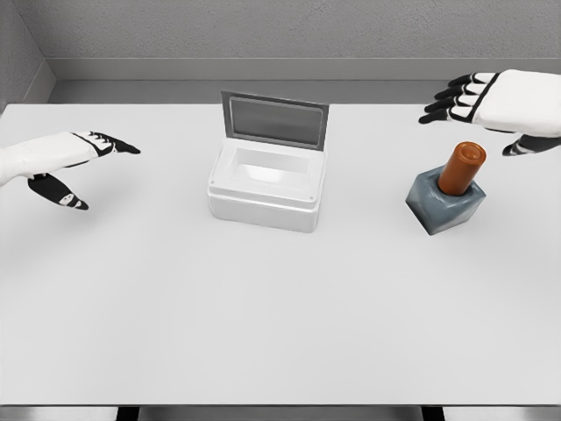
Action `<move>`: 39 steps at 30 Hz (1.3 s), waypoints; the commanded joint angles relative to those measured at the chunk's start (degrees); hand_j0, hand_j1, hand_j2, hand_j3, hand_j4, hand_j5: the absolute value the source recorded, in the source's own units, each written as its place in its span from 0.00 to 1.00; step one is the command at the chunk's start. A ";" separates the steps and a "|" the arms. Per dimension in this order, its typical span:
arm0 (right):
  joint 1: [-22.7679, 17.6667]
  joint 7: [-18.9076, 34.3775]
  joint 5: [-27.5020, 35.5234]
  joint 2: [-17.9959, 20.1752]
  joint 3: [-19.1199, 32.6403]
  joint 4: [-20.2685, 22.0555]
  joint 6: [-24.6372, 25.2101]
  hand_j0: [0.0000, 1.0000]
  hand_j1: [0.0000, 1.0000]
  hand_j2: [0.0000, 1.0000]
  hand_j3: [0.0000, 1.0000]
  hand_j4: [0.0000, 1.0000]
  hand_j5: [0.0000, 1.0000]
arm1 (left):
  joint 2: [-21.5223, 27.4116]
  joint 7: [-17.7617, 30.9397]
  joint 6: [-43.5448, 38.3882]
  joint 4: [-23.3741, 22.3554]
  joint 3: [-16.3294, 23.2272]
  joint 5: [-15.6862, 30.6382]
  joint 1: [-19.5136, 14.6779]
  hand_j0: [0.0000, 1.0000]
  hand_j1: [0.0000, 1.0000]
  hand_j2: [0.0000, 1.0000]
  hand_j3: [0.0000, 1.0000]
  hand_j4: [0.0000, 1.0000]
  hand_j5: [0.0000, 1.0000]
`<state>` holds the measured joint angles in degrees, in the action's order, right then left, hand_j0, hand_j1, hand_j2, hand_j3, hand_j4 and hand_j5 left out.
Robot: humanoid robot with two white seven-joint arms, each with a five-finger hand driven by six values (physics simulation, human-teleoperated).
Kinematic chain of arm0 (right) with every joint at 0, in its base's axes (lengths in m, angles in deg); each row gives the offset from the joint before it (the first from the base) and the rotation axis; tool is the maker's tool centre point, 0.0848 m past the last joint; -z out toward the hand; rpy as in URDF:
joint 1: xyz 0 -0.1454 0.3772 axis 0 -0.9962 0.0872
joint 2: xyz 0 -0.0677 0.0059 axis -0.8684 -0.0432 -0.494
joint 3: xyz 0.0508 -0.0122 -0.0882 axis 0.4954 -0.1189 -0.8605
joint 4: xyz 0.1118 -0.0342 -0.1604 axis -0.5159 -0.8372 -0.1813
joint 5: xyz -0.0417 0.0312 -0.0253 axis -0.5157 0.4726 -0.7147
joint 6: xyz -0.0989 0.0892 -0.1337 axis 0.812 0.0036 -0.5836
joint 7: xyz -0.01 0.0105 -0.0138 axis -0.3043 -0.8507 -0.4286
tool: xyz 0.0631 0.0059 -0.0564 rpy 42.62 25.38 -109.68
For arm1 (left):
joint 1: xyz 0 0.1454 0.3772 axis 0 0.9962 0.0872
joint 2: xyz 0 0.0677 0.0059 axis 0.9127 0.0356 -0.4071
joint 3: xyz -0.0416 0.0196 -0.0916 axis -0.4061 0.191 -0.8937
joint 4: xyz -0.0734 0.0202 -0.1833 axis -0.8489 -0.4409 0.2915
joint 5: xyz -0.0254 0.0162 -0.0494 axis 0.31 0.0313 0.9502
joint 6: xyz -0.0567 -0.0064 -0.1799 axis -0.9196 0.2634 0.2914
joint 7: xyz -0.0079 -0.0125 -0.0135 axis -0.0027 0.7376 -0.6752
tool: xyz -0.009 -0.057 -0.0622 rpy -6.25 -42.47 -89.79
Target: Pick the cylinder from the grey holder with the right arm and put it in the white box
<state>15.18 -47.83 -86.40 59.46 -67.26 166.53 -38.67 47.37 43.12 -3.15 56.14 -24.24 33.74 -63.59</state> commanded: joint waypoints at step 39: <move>-0.18 -0.03 -6.70 -5.88 -7.74 -11.56 0.16 1.00 1.00 1.00 1.00 1.00 1.00 | -15.77 8.89 -10.95 -15.85 3.76 38.12 -5.45 1.00 1.00 1.00 1.00 1.00 1.00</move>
<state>15.01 -47.83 -92.79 53.70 -74.94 155.55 -38.66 31.48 52.03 -14.04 40.35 -20.40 71.49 -69.12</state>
